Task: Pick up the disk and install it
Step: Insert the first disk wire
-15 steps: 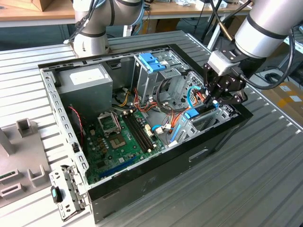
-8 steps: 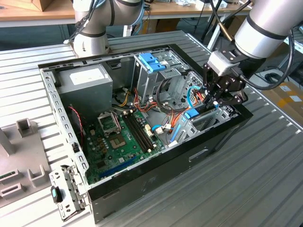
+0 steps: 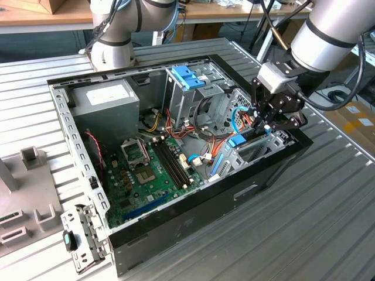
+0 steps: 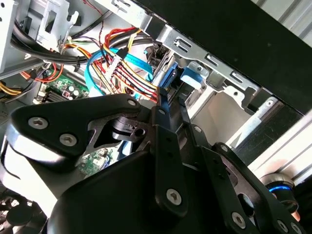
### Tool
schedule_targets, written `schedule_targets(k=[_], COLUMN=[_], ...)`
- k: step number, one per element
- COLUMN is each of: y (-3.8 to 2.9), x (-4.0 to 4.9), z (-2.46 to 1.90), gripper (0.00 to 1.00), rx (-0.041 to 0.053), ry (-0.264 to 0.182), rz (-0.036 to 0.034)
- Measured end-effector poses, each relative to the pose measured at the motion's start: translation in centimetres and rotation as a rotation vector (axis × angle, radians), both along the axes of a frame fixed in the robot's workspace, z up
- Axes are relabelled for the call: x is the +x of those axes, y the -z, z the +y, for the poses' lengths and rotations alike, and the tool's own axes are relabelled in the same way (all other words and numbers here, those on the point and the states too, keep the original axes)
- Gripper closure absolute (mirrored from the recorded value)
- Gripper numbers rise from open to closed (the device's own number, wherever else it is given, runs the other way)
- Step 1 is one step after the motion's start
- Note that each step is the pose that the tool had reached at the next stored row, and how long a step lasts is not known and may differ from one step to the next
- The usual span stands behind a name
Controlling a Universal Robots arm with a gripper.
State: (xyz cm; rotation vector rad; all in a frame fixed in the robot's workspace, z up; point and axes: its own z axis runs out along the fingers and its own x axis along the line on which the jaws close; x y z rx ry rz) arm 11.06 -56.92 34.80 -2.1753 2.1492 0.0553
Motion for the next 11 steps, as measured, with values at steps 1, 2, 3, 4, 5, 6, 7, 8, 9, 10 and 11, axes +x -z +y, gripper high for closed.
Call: schedule_targets(k=[1, 2, 3, 4, 5, 6, 7, 8, 9, 10, 11], y=[-0.45, -0.7, -0.81, -0.8, -0.82, -0.82, -0.81, -0.81, -0.81, -0.81, -0.81], x=[0.0, 0.0, 0.0, 0.0, 0.06, 0.23, 0.5, 0.75, 0.99, 1.14, 1.29], z=[0.0, 0.0, 0.01, 0.04, 0.04, 0.05, 0.05, 0.06, 0.07, 0.07, 0.07], gripper=[0.76, 0.76, 0.76, 0.76, 0.78, 0.84, 0.9, 0.9, 0.9, 0.9, 0.9], rx=[0.0, 0.0001, -0.0001, 0.0004, 0.0003, 0.0003, 0.0004, 0.0002, 0.0002, 0.0002, 0.0002], ry=[0.0, 0.0, 0.0, 0.0, 0.0, 0.0, 0.0, 0.0, 0.0, 0.0, 0.0], rz=[0.0, 0.0, 0.0, 0.0, 0.0006, 0.0023, 0.0048, 0.0071, 0.0091, 0.0103, 0.0114])
